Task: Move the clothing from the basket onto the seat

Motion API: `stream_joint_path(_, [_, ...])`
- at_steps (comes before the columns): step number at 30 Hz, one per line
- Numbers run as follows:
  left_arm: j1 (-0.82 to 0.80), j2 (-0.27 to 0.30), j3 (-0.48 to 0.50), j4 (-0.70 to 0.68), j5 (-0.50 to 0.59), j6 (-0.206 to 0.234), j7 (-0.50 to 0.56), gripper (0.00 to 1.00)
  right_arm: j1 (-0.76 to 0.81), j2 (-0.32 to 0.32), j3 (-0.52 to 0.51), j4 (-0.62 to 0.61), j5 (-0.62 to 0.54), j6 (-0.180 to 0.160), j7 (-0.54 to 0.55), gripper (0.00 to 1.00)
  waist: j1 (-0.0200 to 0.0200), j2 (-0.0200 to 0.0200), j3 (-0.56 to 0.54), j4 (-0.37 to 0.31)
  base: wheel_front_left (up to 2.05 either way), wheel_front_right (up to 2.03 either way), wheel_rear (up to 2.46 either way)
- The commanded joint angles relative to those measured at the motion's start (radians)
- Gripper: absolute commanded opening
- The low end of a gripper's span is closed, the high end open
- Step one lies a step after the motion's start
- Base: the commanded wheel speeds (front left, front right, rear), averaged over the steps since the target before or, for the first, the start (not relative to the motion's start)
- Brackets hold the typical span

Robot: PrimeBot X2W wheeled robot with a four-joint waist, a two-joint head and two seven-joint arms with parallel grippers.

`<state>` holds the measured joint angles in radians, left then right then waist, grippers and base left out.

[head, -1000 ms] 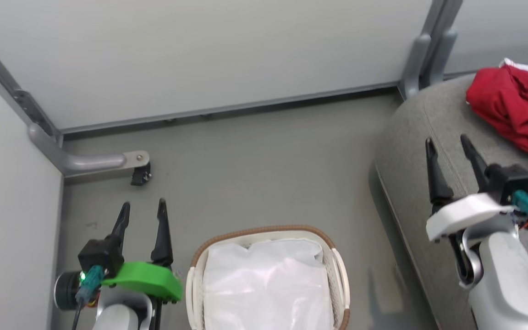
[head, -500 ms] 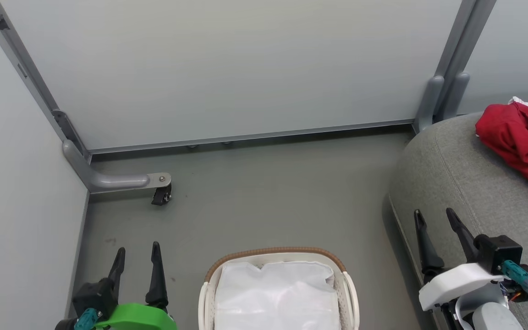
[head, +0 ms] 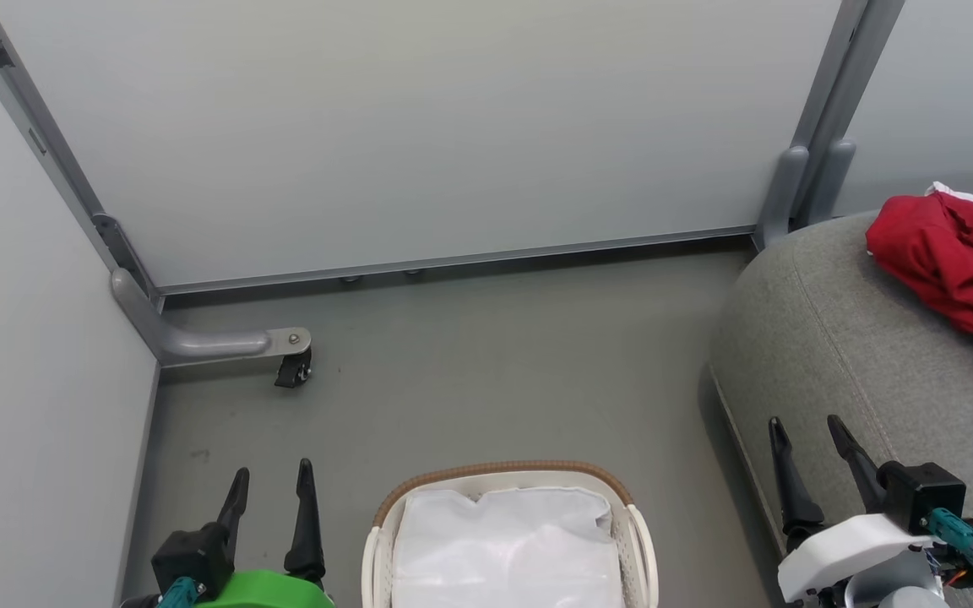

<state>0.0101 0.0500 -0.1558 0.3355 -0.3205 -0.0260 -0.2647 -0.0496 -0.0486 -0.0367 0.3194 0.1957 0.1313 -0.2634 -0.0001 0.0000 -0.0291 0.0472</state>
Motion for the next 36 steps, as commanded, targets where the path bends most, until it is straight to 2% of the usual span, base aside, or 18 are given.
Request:
stream_joint_path(1, [0.006, 0.001, 0.002, 0.002, -0.001, 0.003, 0.001, 1.0, 0.01, -0.004, 0.0, 0.002, -0.004, -0.001, -0.002, 1.0, 0.0001, 0.0, 0.001, -0.001, 0.0, 0.0, 0.0])
stream_joint_path(8, [0.005, 0.001, 0.0, 0.011, -0.018, -0.004, 0.001, 1.0, 0.008, -0.004, 0.004, 0.009, 0.007, -0.001, -0.002, 1.0, 0.0001, 0.0, 0.004, -0.003, 0.0, 0.0, 0.0])
stream_joint_path(9, [0.0, 0.0, -0.002, 0.01, -0.014, -0.001, 0.0, 0.0, 0.0, 0.0, 0.005, 0.007, 0.006, 0.0, 0.0, 0.0, 0.0001, 0.0, 0.004, -0.003, 0.0, 0.0, 0.0])
stream_joint_path(13, [0.002, 0.0, -0.003, 0.038, -0.027, -0.001, 0.004, 0.0, 0.003, 0.008, 0.003, 0.037, 0.019, 0.0, 0.006, 0.0, 0.0001, 0.0, 0.004, -0.004, 0.0, 0.0, 0.0])
stream_joint_path(36, [-0.037, 0.0, 0.077, -0.001, -0.393, -0.032, 0.113, 0.0, -0.016, 0.004, -0.02, 0.0, 0.424, 0.0, 0.113, 0.0, 0.0001, 0.0, 0.009, -0.012, 0.0, 0.0, 0.0])
